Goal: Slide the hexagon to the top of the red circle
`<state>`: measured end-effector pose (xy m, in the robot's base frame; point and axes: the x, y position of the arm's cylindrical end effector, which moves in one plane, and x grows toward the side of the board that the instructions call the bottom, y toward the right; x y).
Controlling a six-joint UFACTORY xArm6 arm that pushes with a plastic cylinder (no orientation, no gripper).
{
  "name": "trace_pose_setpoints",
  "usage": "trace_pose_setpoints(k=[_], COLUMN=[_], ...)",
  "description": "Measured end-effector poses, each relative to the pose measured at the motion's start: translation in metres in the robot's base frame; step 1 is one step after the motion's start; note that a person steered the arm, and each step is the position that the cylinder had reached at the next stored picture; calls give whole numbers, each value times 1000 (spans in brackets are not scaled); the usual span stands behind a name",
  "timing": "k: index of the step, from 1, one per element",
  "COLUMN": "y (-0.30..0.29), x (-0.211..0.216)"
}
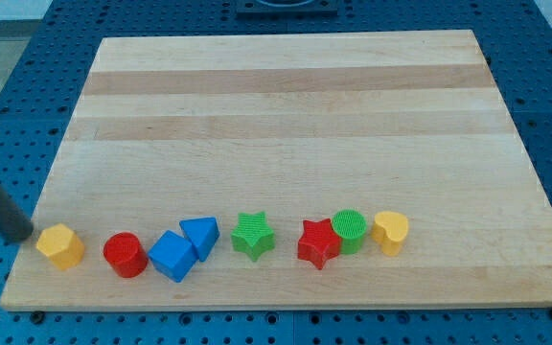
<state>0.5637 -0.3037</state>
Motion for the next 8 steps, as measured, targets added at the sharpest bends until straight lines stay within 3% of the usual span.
trace_pose_setpoints(k=[1,2,4,6,8], y=[0,0,77,79,35], x=[40,38,19,8,10])
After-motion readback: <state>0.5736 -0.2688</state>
